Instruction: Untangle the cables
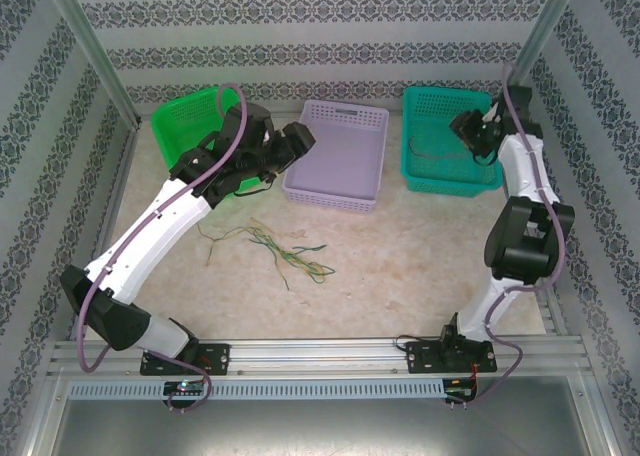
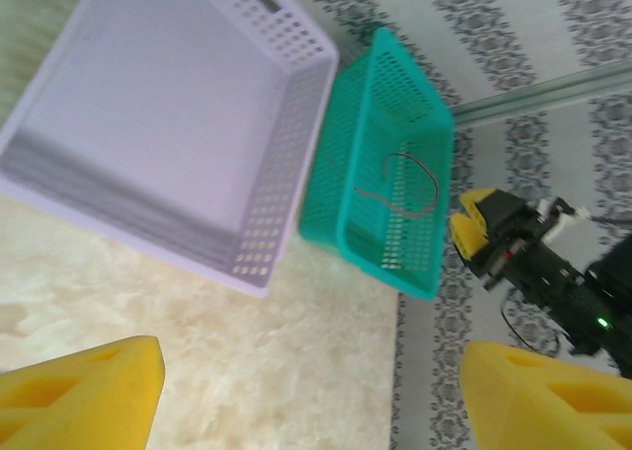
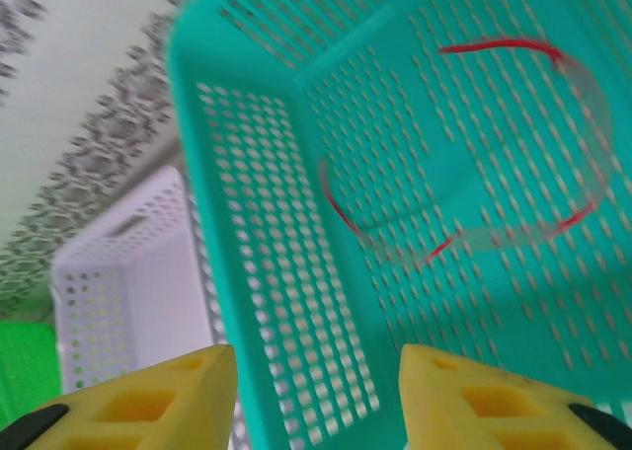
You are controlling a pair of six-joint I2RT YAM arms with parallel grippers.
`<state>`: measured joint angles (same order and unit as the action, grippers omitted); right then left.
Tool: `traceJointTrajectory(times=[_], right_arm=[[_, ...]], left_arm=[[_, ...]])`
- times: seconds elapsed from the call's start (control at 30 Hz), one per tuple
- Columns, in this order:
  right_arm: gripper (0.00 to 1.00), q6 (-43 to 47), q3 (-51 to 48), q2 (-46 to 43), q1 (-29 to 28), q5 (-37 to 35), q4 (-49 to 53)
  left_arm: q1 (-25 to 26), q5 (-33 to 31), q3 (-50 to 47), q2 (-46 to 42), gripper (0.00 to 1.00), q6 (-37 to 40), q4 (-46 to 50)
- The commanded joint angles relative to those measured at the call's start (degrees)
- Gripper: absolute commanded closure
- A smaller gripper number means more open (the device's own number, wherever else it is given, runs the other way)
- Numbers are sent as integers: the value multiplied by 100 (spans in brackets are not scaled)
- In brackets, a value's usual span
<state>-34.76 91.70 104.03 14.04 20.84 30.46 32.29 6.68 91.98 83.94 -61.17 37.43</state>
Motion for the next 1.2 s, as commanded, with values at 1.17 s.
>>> traceJointTrajectory(times=[1.17], right_arm=[[43,4152,-2503,-470,-6643,-2826,-186]], left_arm=[[-922,531,-2831,1230,51,-477,408]])
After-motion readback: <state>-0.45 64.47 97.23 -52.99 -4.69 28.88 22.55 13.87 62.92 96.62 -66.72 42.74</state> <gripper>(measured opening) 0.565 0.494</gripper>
